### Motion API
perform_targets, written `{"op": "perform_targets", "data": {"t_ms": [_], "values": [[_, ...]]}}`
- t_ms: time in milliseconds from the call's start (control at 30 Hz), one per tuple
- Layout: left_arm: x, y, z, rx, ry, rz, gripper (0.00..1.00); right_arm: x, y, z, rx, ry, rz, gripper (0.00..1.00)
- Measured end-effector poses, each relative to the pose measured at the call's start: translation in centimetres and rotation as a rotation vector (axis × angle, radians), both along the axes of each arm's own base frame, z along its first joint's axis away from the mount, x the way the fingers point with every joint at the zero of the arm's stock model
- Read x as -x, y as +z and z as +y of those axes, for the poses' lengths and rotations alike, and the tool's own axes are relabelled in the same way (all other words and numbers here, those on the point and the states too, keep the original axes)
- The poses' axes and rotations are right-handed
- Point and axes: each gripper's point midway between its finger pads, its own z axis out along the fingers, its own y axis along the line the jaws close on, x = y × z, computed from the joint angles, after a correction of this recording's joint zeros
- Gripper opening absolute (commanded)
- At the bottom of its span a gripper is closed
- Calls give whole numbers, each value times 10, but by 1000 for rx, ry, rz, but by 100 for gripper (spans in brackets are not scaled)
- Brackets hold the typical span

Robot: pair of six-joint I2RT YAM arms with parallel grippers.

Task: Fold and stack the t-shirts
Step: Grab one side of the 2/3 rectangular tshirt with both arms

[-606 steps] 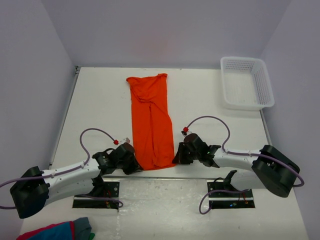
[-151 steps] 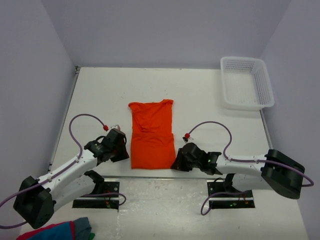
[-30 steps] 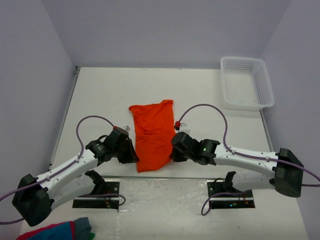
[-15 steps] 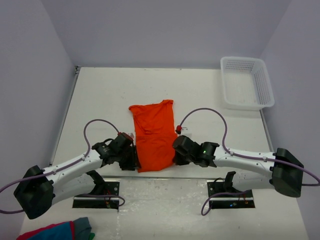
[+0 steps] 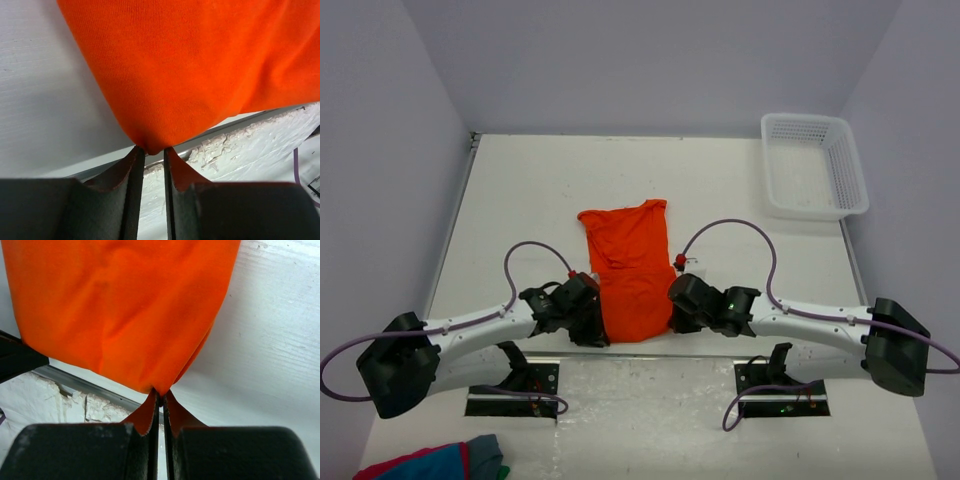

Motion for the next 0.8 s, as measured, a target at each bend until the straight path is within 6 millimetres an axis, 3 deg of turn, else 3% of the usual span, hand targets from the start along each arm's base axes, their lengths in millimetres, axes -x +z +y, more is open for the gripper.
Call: {"op": "perform_targets", "data": {"t_ms": [267,800], "values": [[-3,3,1,1,18,-16,39,1,2,0,-12,-1,-3,0],[-6,-2,10,-45,50,-32,38,5,-2,0,-37,6,10,0]]}}
